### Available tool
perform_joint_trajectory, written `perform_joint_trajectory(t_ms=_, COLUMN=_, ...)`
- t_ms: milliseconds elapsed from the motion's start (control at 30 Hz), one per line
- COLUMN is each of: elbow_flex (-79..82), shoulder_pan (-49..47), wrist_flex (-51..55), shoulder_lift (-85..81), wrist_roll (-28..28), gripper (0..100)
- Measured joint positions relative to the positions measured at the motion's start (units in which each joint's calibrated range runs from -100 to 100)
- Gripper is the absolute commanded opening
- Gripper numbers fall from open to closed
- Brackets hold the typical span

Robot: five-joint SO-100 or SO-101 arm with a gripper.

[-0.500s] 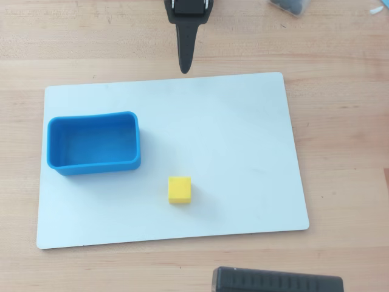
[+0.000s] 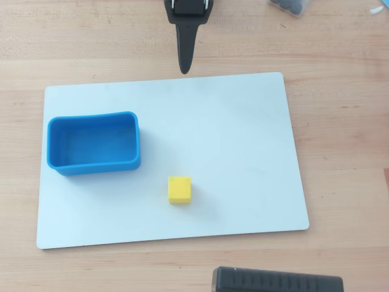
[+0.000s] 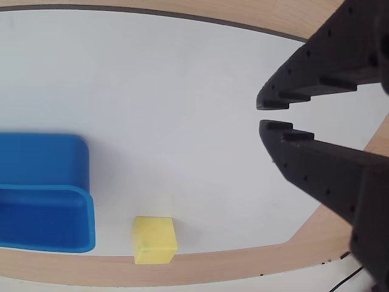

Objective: Pick up yellow cube and drop it in the blue rectangular bin

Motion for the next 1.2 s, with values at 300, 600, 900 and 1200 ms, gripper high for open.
perform_joint_trajectory(t_ms=300, elbow_flex=0.57, shoulder_pan=0.0, wrist_flex=-4.65, shoulder_lift=0.0, wrist_roll=0.0, gripper=0)
perform_joint_trajectory(t_ms=600, elbow_flex=-7.75, shoulder_pan=0.0, wrist_flex=-9.4, shoulder_lift=11.82, wrist_roll=1.42, gripper=0)
perform_joint_trajectory(t_ms=900, elbow_flex=-37.13, shoulder_pan=0.0, wrist_flex=-10.83, shoulder_lift=50.25, wrist_roll=1.71, gripper=0)
perform_joint_trajectory(t_ms=1200, elbow_flex=-67.36, shoulder_pan=0.62, wrist_flex=-6.89, shoulder_lift=83.14, wrist_roll=2.3, gripper=0)
